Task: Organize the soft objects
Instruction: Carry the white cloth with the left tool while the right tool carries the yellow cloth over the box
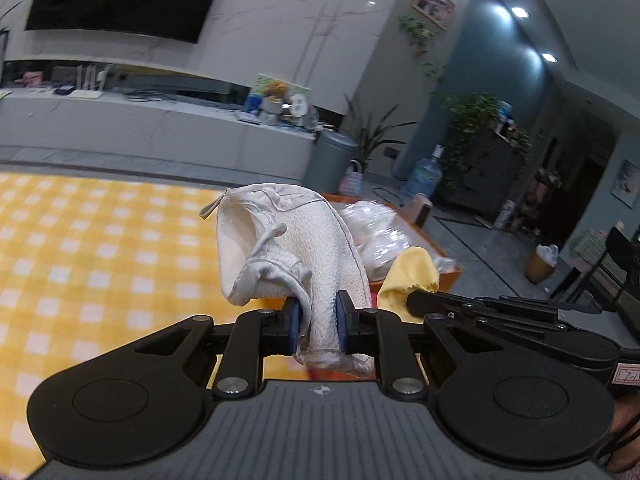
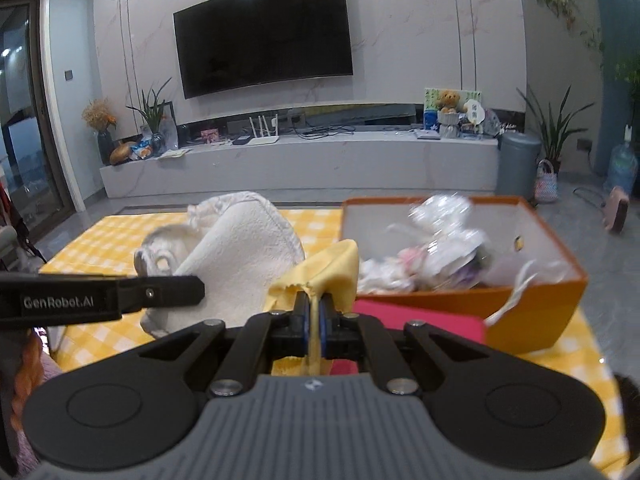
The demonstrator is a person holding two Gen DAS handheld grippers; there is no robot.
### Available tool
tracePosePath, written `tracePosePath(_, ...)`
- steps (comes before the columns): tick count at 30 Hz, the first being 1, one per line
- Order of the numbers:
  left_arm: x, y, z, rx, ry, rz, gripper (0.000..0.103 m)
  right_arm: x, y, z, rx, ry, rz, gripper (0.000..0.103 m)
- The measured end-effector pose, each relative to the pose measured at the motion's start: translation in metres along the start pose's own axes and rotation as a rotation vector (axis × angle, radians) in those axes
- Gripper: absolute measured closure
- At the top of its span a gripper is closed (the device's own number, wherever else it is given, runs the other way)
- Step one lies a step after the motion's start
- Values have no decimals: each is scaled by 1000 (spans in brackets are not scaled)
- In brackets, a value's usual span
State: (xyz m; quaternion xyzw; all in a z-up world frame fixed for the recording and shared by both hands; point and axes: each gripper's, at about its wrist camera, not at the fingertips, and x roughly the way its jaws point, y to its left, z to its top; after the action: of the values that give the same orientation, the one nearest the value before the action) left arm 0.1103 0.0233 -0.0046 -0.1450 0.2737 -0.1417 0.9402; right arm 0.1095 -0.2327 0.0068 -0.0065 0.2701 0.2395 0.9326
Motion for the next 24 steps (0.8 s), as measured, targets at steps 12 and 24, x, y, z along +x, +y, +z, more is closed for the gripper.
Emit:
tracePosePath(12,75,-27,34,111,136,-53,83,1,-81,31,-30,2,-147,101)
tracePosePath(24,167,-44,56,194,276,-46,83,56,-140,49,44,74,-148,101)
